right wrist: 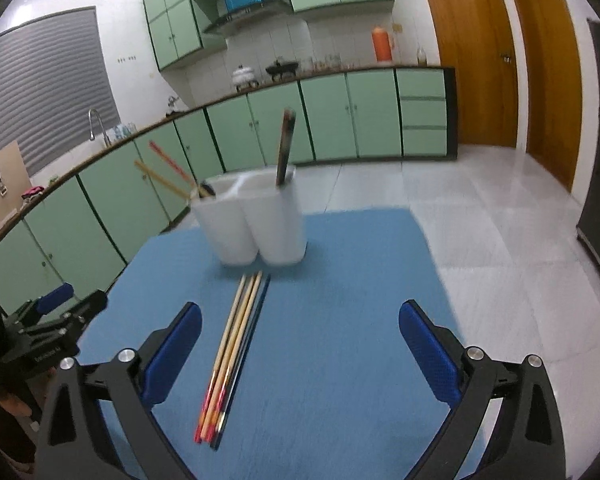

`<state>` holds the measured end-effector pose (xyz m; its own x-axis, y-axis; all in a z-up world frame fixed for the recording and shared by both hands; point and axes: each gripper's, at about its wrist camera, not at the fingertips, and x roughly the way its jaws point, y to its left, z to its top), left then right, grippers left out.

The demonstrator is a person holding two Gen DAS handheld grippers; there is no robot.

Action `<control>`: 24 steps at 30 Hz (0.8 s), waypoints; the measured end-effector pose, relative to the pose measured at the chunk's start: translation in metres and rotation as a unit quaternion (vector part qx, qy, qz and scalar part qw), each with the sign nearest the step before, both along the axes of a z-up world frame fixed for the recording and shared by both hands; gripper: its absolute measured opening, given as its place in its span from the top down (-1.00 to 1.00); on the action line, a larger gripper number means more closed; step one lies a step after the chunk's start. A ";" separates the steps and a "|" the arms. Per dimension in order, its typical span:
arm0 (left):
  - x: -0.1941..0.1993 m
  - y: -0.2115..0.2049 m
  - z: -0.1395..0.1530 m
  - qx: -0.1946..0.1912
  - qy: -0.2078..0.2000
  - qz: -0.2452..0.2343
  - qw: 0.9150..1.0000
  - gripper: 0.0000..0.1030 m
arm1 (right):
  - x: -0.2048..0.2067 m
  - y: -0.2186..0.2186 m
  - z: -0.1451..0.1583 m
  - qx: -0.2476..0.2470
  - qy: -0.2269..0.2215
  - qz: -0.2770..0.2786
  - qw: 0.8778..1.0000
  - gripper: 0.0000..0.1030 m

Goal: Organize utensils
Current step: 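Move both tools back down to the remaining chopsticks on the mat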

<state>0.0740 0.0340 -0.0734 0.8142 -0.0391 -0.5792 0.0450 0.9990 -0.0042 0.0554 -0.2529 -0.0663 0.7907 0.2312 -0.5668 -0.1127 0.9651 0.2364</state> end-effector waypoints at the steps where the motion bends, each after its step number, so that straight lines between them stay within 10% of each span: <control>1: 0.000 0.001 -0.007 0.003 0.008 -0.001 1.000 -0.84 | -0.001 0.003 -0.006 -0.001 0.005 -0.001 1.000 -0.85; 24: -0.002 0.023 -0.073 0.014 0.090 0.012 0.996 -0.84 | 0.014 0.074 -0.090 -0.027 0.122 0.073 0.989 0.18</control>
